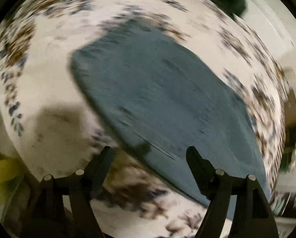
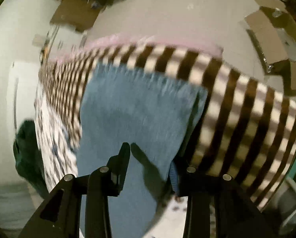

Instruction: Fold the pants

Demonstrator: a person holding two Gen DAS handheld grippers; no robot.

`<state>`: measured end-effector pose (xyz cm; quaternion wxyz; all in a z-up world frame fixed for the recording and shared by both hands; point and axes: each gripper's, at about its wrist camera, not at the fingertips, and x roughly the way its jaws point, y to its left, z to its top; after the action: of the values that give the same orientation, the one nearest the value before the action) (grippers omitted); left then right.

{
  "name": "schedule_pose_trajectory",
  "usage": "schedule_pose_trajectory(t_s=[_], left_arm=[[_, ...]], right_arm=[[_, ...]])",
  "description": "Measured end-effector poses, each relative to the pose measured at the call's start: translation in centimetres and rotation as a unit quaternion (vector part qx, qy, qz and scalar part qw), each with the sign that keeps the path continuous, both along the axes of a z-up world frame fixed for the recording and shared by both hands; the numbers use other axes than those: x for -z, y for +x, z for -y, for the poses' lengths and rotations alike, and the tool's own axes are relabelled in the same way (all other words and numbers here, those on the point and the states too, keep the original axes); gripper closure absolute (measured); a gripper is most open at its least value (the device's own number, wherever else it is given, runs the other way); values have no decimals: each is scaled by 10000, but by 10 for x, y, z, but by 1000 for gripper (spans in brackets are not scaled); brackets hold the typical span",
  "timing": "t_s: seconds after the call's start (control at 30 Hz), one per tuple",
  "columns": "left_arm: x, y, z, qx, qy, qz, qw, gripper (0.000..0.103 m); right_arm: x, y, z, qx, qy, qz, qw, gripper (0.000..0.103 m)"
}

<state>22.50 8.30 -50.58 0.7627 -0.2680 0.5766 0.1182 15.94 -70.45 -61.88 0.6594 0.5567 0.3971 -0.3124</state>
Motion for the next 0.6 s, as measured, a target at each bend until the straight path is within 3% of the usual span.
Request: schedule_pose_trajectory(t_s=[0.03, 0.17, 0.27, 0.3, 0.33, 0.4, 0.43, 0.47, 0.6], left_arm=[[0, 4, 18, 228, 2, -7, 9997, 28], [14, 21, 92, 1064, -198, -81, 9941, 28], [34, 34, 140, 1630, -137, -222, 9863, 28], [43, 38, 154, 1792, -140, -323, 9832, 28], [51, 42, 164, 1914, -139, -382, 9807, 28], [67, 48, 178, 2130, 86, -441, 9760, 17], [73, 50, 182, 2213, 118, -415, 9743, 12], [76, 51, 183, 2241, 85, -370, 9738, 0], [80, 52, 186, 2336, 239, -348, 9714, 0]], right_arm=[[-7, -1, 3, -3, -171, -25, 9999, 98], [-19, -2, 6, -256, -709, -399, 9964, 98], [-3, -5, 15, -615, -466, -414, 9962, 96], [3, -5, 17, -754, -323, -474, 9955, 87], [8, -8, 17, -840, -194, -441, 9953, 69], [10, -19, 16, -825, -53, -174, 9964, 47], [13, -24, 15, -833, 44, -38, 9965, 46], [18, -26, 12, -859, 151, 35, 9962, 46], [52, -29, 9, -818, 568, 361, 9944, 46]])
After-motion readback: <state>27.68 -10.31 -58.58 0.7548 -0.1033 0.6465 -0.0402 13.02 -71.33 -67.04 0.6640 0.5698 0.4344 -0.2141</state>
